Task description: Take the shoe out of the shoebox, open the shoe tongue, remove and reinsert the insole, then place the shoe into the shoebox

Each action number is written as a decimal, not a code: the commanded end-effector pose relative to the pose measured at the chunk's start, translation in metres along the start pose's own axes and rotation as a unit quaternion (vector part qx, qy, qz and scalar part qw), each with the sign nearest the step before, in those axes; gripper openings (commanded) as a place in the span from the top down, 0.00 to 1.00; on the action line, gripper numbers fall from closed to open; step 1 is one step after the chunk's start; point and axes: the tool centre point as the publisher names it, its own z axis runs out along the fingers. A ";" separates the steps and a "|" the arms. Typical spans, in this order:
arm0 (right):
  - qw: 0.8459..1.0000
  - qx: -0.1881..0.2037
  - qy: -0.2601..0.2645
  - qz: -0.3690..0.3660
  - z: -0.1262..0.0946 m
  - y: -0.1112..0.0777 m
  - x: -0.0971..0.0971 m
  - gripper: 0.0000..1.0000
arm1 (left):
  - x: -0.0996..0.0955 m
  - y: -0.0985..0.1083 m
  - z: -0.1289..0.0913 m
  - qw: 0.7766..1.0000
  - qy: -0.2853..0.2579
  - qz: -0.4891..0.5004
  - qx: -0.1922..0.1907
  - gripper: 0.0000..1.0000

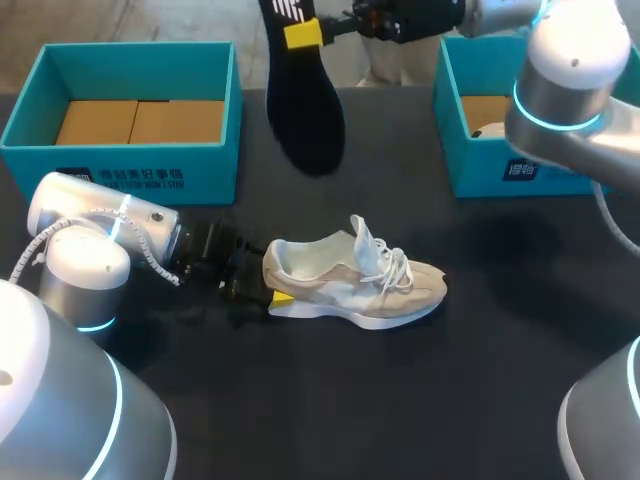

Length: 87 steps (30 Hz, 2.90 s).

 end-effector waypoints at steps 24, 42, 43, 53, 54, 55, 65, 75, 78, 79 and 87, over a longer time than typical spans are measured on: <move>0.998 -0.032 -0.029 0.047 -0.008 -0.028 0.050 1.00 | 0.000 0.002 0.000 1.000 0.000 0.000 0.000 1.00; 0.989 -0.031 -0.057 0.129 -0.031 -0.038 0.084 1.00 | 0.000 0.002 0.000 1.000 0.000 0.000 0.000 1.00; 0.989 -0.031 -0.059 0.133 -0.032 -0.039 0.088 1.00 | 0.000 0.002 0.000 1.000 0.000 0.000 0.000 1.00; 0.982 -0.023 -0.074 0.169 -0.036 -0.053 0.116 1.00 | 0.000 0.002 0.000 1.000 0.000 0.000 0.000 1.00; 0.982 -0.024 -0.075 0.174 -0.036 -0.054 0.118 1.00 | 0.000 0.002 0.000 1.000 0.000 0.000 0.000 1.00; 0.980 -0.026 -0.078 0.179 -0.035 -0.055 0.120 1.00 | 0.000 0.002 0.000 1.000 0.000 0.000 0.000 1.00; 0.971 -0.053 -0.099 0.212 -0.034 -0.066 0.139 1.00 | 0.000 0.002 0.000 1.000 0.000 0.000 0.000 1.00; 0.966 -0.057 -0.107 0.227 -0.033 -0.079 0.148 1.00 | 0.000 0.002 0.000 1.000 0.000 0.000 0.000 1.00; 0.966 -0.055 -0.107 0.229 -0.033 -0.080 0.149 1.00 | 0.000 0.002 0.000 1.000 0.000 0.000 0.000 1.00; 0.966 -0.054 -0.107 0.229 -0.033 -0.079 0.150 1.00 | 0.000 0.002 0.000 1.000 0.000 0.000 0.000 1.00; 0.968 -0.040 -0.100 0.228 -0.030 -0.076 0.154 1.00 | 0.000 0.002 0.000 1.000 0.000 0.000 0.000 1.00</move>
